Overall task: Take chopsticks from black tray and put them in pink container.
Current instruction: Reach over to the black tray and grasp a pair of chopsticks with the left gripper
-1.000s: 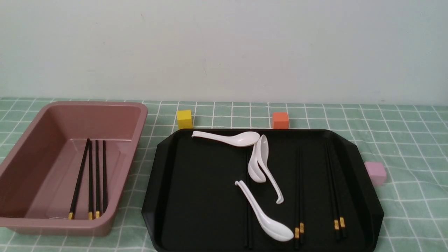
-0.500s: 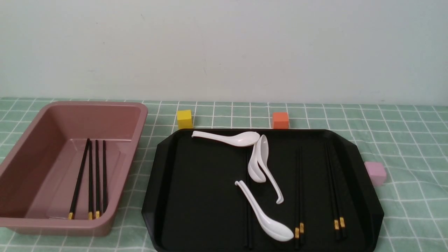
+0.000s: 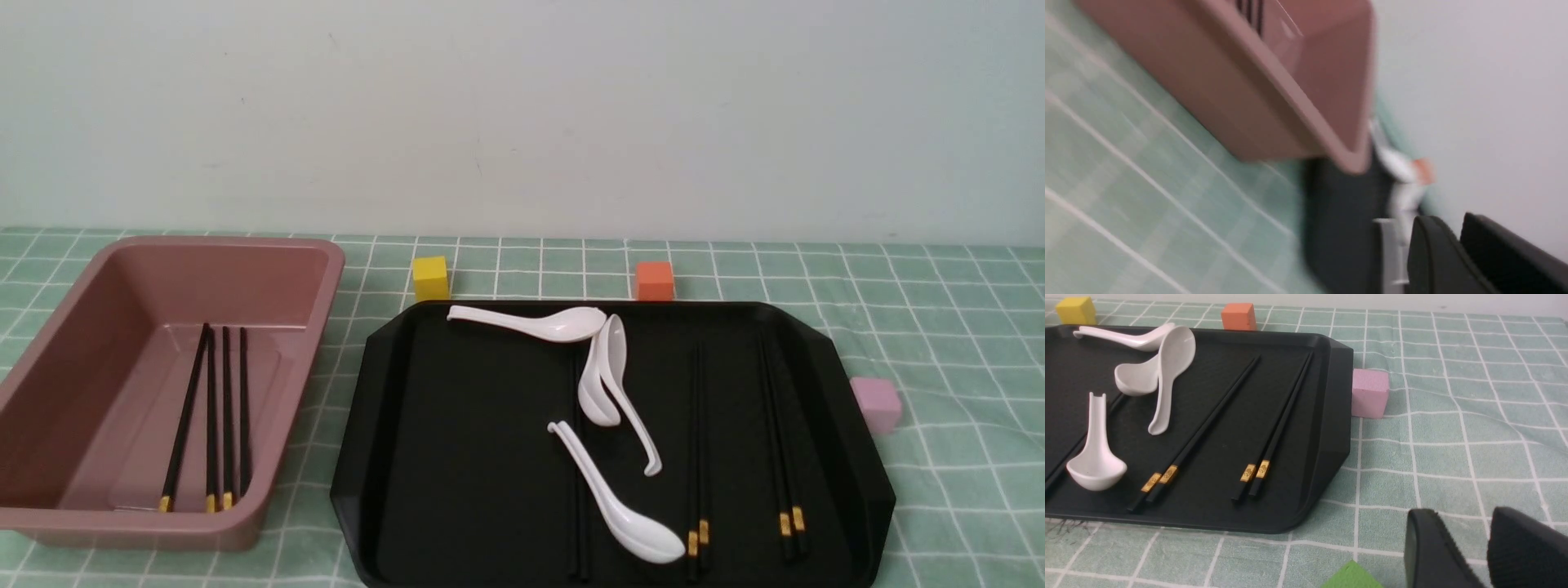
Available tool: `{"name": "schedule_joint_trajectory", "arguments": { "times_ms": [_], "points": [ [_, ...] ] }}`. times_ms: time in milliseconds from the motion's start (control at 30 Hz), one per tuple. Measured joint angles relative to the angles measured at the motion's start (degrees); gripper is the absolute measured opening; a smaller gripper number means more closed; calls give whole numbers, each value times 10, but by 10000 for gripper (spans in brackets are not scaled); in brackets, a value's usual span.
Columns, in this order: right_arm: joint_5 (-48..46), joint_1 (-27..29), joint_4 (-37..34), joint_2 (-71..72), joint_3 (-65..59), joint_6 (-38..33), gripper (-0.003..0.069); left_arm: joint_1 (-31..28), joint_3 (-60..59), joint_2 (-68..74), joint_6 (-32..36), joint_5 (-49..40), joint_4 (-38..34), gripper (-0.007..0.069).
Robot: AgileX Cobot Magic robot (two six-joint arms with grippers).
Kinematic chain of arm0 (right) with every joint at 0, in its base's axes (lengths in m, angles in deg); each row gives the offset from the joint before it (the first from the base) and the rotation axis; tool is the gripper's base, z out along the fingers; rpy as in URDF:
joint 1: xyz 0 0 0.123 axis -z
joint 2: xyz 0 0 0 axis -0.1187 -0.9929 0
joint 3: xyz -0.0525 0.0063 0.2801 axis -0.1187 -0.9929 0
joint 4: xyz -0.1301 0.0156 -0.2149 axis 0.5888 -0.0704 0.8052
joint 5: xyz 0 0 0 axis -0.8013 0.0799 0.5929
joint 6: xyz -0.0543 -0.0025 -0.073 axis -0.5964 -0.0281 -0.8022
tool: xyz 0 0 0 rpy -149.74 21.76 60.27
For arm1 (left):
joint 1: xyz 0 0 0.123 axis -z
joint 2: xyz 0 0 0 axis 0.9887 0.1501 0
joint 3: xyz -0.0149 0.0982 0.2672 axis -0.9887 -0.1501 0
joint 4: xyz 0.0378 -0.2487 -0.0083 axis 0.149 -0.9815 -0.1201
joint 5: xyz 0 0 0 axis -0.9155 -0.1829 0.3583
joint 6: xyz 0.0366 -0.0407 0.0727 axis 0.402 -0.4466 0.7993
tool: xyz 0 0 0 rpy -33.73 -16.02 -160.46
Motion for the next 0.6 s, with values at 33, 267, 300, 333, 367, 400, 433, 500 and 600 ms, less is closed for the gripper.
{"name": "schedule_joint_trajectory", "arguments": {
  "times_ms": [33,267,300,333,367,400,433,500,600],
  "points": [
    [0,0,0,0,0,0,239,0,0,0,-16,6,-32,114],
    [0,0,0,0,0,0,239,1,7,0,-29,90,-87,113],
    [0,0,0,0,0,0,239,1,17,0,-18,86,-84,113],
    [0,0,0,0,0,0,239,1,28,0,-7,80,-81,113],
    [0,0,0,0,0,0,239,1,69,3,26,59,-69,113],
    [0,0,0,0,0,0,239,1,94,10,43,46,-63,112],
    [0,0,0,0,0,0,239,1,126,29,62,28,-55,105],
    [0,0,0,0,0,0,239,1,191,90,91,-19,-40,81],
    [0,0,0,0,0,0,239,1,280,214,136,-161,-9,23]
  ]
}}
